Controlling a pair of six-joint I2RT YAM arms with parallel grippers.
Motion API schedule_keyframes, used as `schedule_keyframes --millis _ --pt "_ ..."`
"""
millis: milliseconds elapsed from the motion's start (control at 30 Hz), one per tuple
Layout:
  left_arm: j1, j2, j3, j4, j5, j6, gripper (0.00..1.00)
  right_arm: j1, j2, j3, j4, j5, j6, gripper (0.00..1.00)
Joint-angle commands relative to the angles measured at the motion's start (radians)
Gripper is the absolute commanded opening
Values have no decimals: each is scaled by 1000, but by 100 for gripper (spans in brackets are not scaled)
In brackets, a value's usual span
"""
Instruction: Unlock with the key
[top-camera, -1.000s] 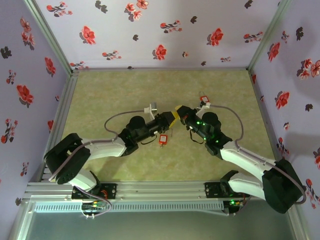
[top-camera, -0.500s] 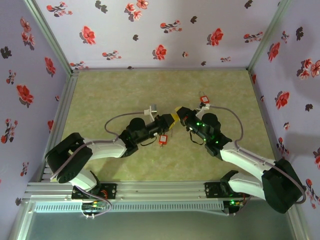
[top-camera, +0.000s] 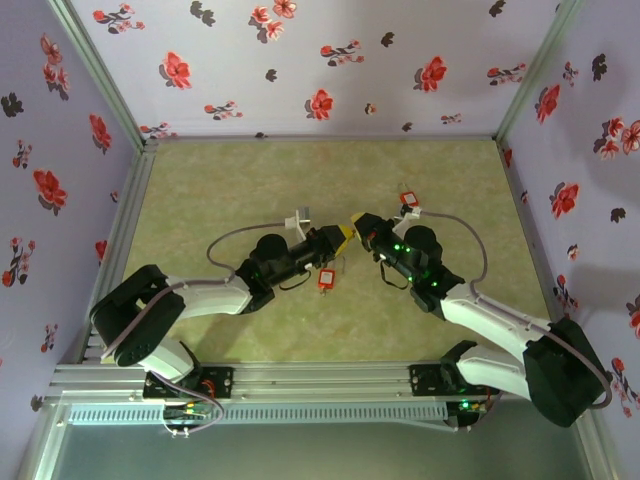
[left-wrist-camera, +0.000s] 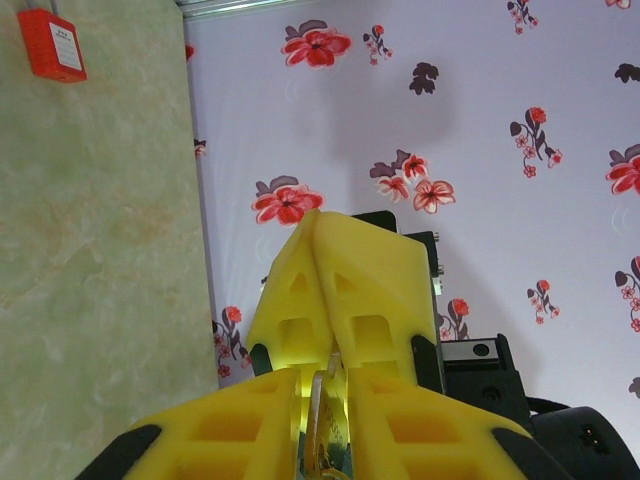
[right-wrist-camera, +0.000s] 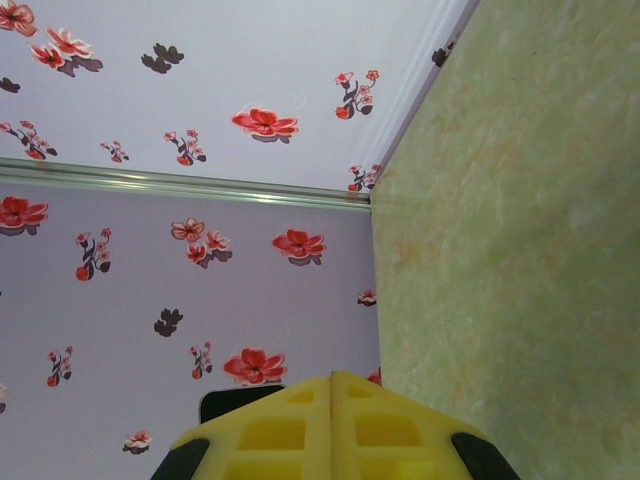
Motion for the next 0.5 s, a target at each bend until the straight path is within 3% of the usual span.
schedule_keyframes --millis 0,233,467 --pt "2 -8 2 49 21 6 20 -4 -8 -9 -7 9 -10 0" --pt "4 3 10 57 26 5 0 -4 -12 -8 -16 4 -13 0" --pt "4 -2 25 33 42 17 0 -4 -5 -2 -21 -2 -19 0"
